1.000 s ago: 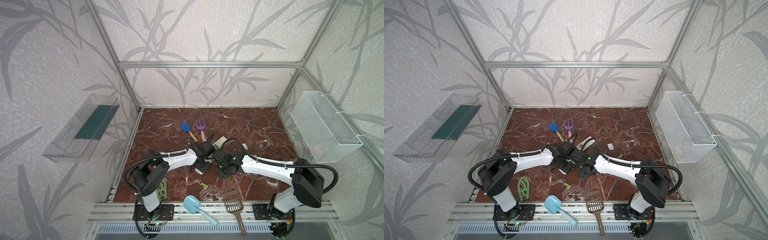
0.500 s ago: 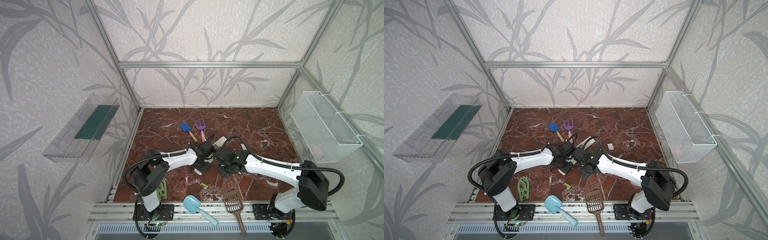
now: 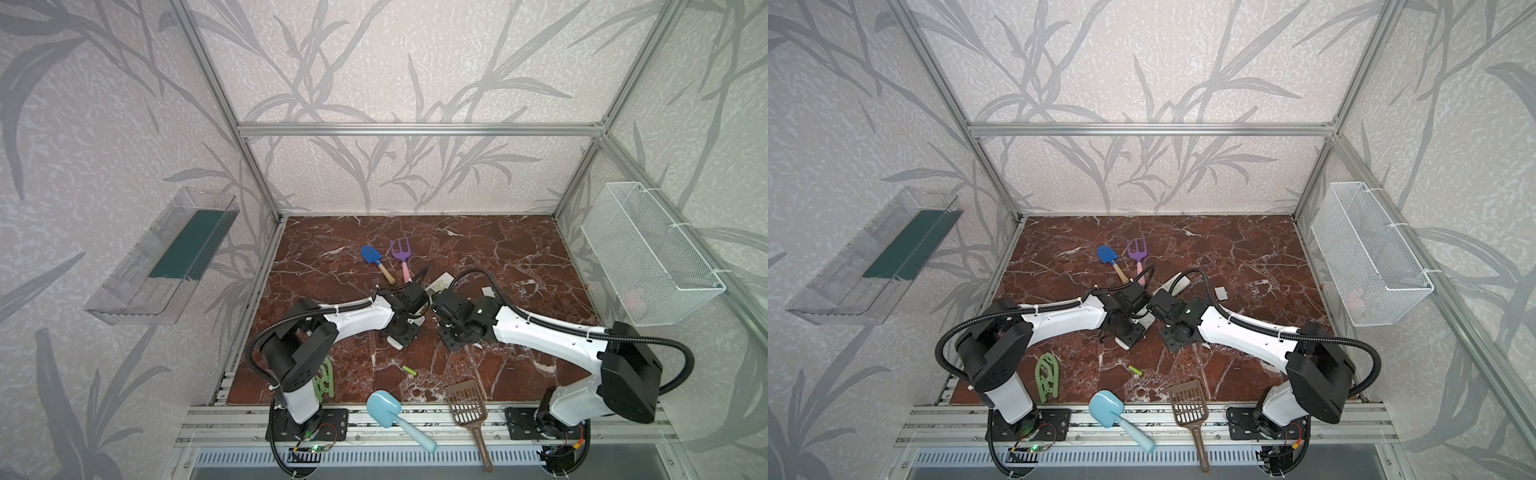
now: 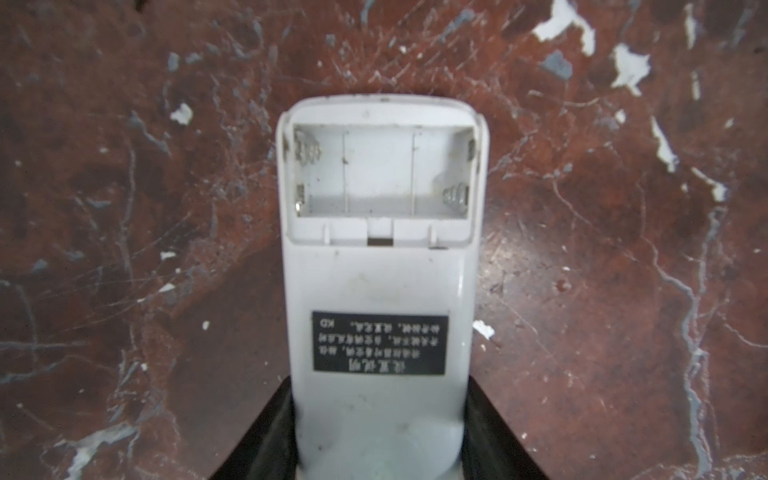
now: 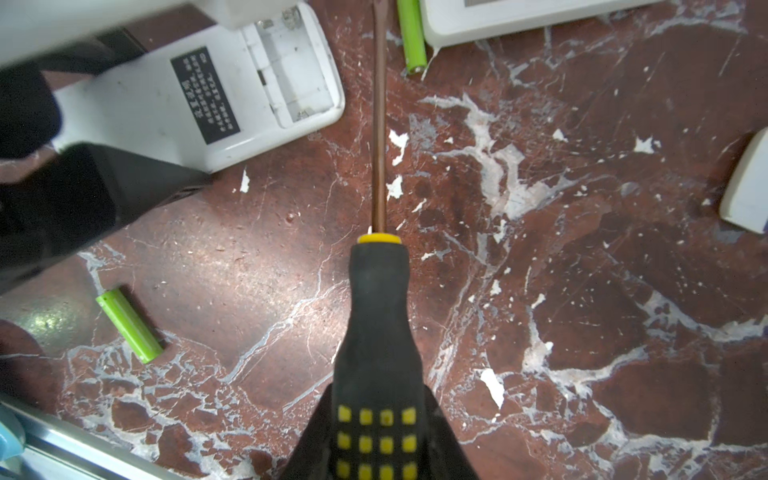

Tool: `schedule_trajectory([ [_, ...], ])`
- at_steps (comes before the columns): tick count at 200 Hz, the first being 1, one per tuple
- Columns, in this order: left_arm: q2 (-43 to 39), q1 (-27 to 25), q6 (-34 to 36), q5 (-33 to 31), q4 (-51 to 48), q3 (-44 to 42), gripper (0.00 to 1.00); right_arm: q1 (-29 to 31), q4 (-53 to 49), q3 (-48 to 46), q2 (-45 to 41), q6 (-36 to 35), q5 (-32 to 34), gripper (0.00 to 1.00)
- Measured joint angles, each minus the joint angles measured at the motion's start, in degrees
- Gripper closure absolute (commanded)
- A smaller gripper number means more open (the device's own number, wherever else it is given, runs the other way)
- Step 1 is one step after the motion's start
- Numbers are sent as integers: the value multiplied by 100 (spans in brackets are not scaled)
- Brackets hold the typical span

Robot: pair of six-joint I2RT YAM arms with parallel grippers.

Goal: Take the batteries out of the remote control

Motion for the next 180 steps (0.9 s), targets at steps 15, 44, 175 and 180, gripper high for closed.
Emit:
schedule_trajectory([
  [15,0,81,-4,-57,15,0,52,-76,57,-153,-157,0,-4,100],
  [44,20,299,-22,-153,57,2,50,-310,160,-610,-538,26,-52,100],
  [175,332,1335,-264,-553,122,319,30,-1670,1318,-2175,-1471,518,-52,100],
  [180,343,1338,-278,-573,116,334,29,-1685,1414,-2208,-1419,535,-66,100],
])
